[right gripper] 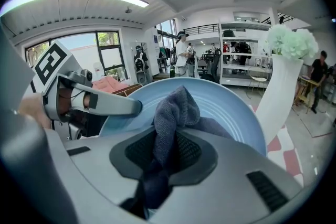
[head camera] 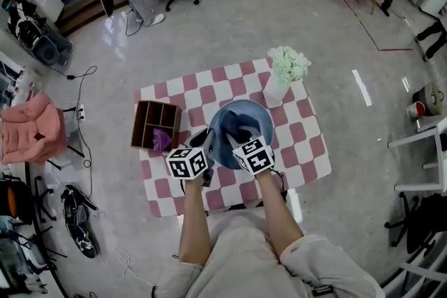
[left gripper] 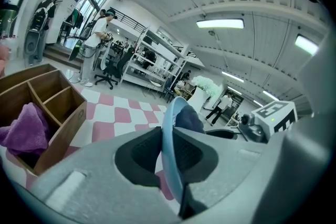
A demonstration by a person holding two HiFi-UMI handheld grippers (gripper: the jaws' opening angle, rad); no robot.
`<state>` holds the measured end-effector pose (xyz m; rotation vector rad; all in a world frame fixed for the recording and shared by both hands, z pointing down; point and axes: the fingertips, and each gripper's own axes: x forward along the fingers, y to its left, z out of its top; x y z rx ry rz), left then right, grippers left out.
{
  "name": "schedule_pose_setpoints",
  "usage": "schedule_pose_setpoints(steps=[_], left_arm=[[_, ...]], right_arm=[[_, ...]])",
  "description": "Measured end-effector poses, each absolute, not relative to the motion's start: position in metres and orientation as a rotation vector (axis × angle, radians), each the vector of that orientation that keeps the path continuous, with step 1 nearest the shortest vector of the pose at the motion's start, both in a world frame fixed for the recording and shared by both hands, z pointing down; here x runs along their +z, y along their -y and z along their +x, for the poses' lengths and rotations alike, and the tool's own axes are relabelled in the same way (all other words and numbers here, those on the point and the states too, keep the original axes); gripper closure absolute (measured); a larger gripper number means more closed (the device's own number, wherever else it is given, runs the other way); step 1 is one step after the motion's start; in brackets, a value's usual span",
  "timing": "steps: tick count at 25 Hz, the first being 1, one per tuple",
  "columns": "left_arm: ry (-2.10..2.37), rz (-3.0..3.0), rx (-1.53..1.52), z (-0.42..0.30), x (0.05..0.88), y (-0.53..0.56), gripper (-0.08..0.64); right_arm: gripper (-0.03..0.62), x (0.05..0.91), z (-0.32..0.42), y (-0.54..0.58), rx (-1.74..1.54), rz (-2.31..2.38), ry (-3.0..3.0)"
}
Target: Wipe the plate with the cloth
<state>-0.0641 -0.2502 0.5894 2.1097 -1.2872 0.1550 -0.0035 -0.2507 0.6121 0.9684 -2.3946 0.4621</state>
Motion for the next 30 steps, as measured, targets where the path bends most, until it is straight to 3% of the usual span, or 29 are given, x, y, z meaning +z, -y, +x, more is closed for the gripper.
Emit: schedule_pose_setpoints(steps=[30], left_arm=[[1.375,2.060,0.080,-0.092,0.591,0.272,0.523]], right_arm=[[0.512,0.652,0.045,0.258,0.463,0.975,2.233]])
